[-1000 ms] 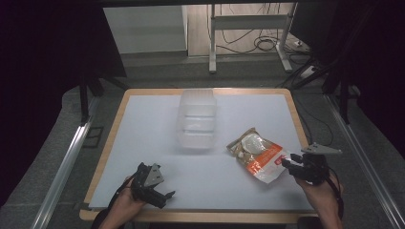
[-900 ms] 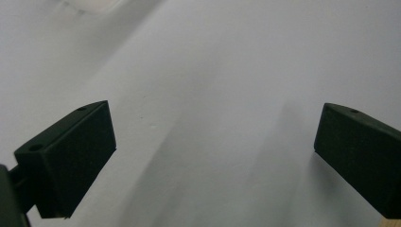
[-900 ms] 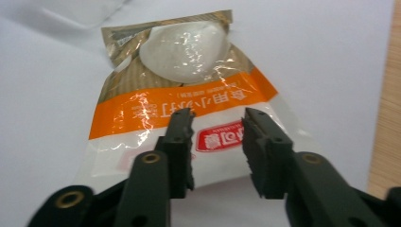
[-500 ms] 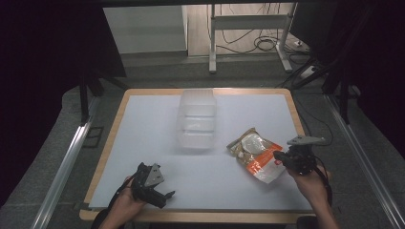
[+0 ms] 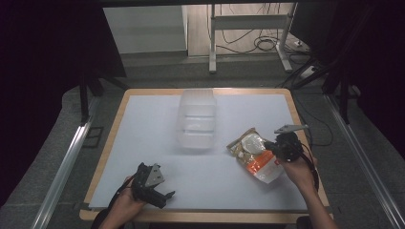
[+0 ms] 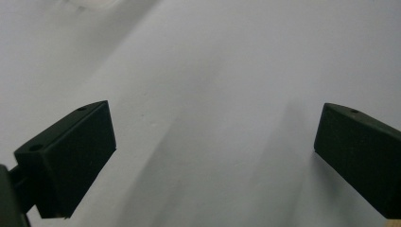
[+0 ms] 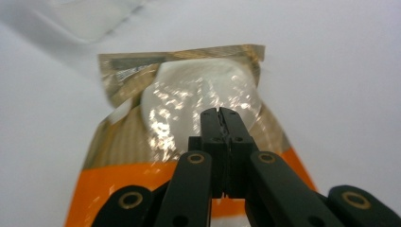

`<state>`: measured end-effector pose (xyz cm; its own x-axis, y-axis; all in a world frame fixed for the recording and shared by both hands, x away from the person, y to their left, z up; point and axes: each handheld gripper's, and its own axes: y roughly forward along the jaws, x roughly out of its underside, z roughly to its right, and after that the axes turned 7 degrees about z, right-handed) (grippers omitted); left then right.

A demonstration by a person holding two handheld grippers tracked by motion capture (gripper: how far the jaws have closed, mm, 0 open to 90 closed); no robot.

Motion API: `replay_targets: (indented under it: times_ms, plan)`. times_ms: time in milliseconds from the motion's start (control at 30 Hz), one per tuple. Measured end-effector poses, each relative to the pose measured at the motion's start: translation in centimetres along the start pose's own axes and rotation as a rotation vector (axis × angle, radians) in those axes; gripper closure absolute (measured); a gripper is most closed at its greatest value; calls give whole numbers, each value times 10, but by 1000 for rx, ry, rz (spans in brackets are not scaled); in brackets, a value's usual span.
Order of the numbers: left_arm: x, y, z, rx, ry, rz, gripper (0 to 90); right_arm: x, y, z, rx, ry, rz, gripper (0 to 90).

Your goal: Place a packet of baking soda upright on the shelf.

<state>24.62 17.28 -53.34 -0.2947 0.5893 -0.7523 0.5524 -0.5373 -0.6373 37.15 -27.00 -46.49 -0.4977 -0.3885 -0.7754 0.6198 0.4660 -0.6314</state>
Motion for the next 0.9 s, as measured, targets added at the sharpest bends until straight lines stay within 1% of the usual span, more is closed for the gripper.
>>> replay_targets:
  times_ms: [67,233,333,533,567,600,733,767,900]
  plan:
    - [0,0,0,0,1,-1,0,-3,7,4,11,-3,-1,884]
    - [0,0,0,-1,-1,-2,0,-12,27,14,26,22,4,884]
    - [0,0,0,1,2,-4,0,-17,36,17,35,32,3,884]
    - [0,1,1,1,5,-7,0,-23,58,21,71,36,-19,882]
    - [0,1,1,1,6,-7,0,-25,65,22,88,36,-28,881]
    - [0,1,1,1,6,-7,0,-25,65,22,88,36,-28,881]
    - [1,1,1,1,5,-10,0,-29,78,26,122,36,-46,877]
    - [1,1,1,1,6,-10,0,-30,83,28,136,44,-58,876]
    - [1,2,1,4,6,-14,0,-30,90,30,155,58,-69,875]
